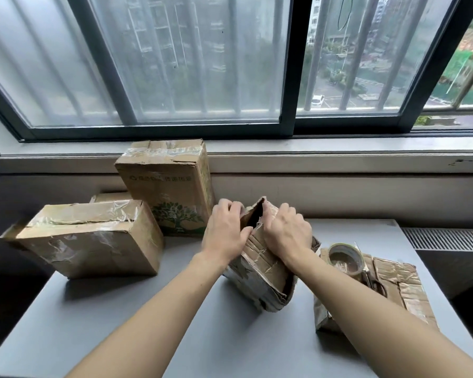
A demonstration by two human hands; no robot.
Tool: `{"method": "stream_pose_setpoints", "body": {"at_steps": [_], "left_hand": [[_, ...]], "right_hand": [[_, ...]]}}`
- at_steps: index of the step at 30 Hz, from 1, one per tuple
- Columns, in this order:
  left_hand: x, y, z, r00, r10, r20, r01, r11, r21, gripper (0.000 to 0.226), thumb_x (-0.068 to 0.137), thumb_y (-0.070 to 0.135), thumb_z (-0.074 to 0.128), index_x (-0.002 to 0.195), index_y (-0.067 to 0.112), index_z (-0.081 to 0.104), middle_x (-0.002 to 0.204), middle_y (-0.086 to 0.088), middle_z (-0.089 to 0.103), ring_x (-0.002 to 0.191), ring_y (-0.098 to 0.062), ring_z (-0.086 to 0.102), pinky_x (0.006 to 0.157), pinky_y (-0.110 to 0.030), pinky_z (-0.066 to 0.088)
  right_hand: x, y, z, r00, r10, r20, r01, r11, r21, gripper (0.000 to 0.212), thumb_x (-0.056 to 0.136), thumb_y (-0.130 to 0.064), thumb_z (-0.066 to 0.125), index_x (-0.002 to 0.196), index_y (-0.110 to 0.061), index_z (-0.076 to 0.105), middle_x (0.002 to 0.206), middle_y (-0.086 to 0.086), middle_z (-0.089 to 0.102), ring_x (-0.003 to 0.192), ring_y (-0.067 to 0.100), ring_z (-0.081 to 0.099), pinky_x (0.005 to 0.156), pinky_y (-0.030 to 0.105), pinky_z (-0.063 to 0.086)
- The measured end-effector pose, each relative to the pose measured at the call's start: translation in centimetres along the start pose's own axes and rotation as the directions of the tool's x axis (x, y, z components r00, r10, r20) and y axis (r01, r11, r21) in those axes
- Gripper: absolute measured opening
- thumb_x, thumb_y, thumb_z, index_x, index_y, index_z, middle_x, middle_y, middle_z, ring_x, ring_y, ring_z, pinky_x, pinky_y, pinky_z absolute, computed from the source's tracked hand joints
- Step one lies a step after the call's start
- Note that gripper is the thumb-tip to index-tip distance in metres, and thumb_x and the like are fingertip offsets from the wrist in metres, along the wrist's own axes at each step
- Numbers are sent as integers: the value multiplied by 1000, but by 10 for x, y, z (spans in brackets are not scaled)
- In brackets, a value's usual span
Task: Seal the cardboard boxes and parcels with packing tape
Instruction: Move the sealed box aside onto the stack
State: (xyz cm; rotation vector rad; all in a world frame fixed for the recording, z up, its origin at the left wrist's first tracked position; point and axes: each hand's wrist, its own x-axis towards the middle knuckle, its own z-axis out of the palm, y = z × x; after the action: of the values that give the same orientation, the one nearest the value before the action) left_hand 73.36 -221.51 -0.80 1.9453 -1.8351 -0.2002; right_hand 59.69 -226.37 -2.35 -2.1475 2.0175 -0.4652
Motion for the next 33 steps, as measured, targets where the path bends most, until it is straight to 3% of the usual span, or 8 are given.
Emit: {"method": "stream_pose_setpoints", "body": {"at_steps": [3,6,10,14,19,26,31,33], "left_hand": [[-5,11,-2,979,189,-73,-191,981,-18,11,92,20,62,97,9,60,98,-9,59,93,-29,56,82,-41,48],[1,26,1,978,-113,176,109,993,34,26,102,21,39,106,5,60,110,-16,66,104,-38,61,84,-42,48],[23,36,-5,819,-352,453,406,913,-26,48,107,24,16,133,0,49,142,-23,51,128,-37,49,101,-37,38],[28,49,-6,686,-363,630,642,710,-290,61,106,50,16,148,12,40,140,-13,53,112,-23,57,89,-29,48],[30,48,5,529,-247,812,768,546,-334,84,85,85,22,123,23,64,111,-10,73,98,-19,71,76,-26,57],[23,29,9,557,-108,823,679,630,-377,58,95,57,54,118,5,65,114,-18,71,103,-29,69,99,-48,52],[19,46,10,745,-300,596,557,772,-308,38,93,38,67,65,16,54,61,-2,53,53,-18,49,45,-14,38],[18,50,18,799,-318,510,505,815,-284,43,93,31,67,58,17,47,52,-1,45,46,-17,42,35,-18,29]], "right_hand": [[5,0,3,1000,2,20,-2,1000,-10,58,102,-61,25,110,-11,53,113,13,65,105,36,62,83,43,46],[12,7,0,1000,-9,29,9,1000,-3,56,103,-58,25,110,-10,52,114,14,64,107,36,62,85,43,45],[5,9,-1,998,-51,27,52,998,-22,49,105,-51,25,110,-11,52,115,12,64,108,34,62,84,41,44],[1,10,-4,996,-76,38,76,997,-17,48,106,-50,25,112,-10,52,115,11,63,109,34,61,85,42,43],[0,21,-5,994,-64,86,52,989,136,43,107,-44,25,111,-10,50,117,13,60,113,34,57,87,42,43],[2,29,-1,991,-123,57,117,989,95,39,108,-41,26,110,-9,49,113,12,59,108,35,58,83,43,41],[1,34,6,982,-190,1,190,982,25,44,106,-47,32,107,-7,52,107,12,59,100,35,59,76,44,44],[1,38,9,977,-210,-39,211,977,29,44,105,-47,35,103,-7,54,102,13,60,95,36,60,71,44,46]]}}
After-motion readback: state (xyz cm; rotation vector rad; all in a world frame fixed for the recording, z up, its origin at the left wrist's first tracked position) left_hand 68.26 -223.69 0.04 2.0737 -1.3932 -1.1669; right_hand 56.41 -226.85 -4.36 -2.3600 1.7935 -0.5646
